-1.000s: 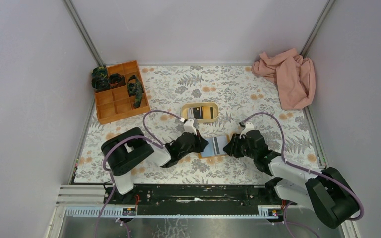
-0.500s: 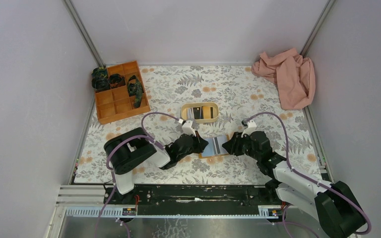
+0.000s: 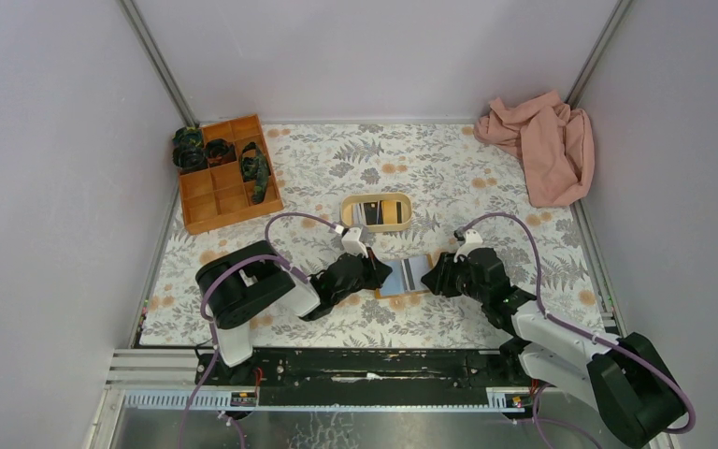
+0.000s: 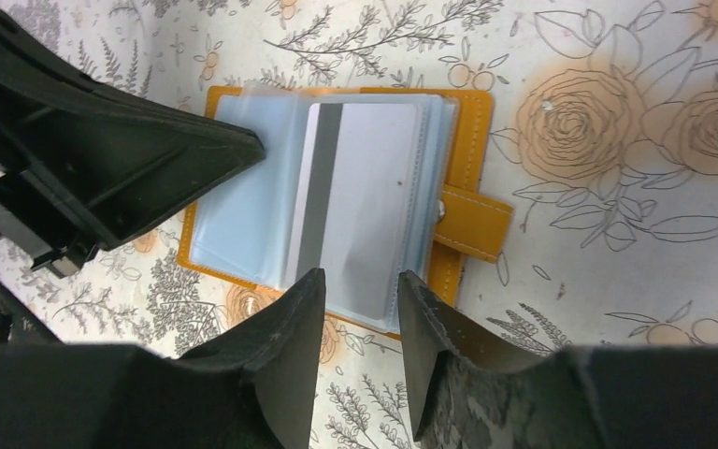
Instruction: Take the credit cards out of the card holder
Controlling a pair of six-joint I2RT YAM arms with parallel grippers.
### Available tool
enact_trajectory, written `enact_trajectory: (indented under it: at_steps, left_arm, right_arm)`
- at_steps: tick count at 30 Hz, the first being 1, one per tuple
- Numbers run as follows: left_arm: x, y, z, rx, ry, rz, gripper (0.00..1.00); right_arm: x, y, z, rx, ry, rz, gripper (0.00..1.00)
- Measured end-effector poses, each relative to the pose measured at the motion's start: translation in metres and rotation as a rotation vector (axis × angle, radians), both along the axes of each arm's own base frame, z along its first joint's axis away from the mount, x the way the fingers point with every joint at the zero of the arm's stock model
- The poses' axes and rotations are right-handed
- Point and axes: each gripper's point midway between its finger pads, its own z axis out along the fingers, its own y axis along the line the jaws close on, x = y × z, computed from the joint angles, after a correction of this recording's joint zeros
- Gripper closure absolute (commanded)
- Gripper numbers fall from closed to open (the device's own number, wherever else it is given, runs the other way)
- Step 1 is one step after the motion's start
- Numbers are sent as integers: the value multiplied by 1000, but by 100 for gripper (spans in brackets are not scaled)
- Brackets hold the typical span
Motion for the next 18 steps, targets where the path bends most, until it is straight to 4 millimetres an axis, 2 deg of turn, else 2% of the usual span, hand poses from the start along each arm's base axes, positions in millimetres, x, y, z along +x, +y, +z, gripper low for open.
enact_trajectory:
  at_steps: [11, 18]
  left_arm:
    - [0, 0, 0, -5, -3, 0, 100]
    - [0, 0, 0, -5, -3, 0, 100]
  right_arm:
    - [-3, -7, -16, -45, 49, -22, 55]
    - [-1, -7, -11, -40, 30, -28, 55]
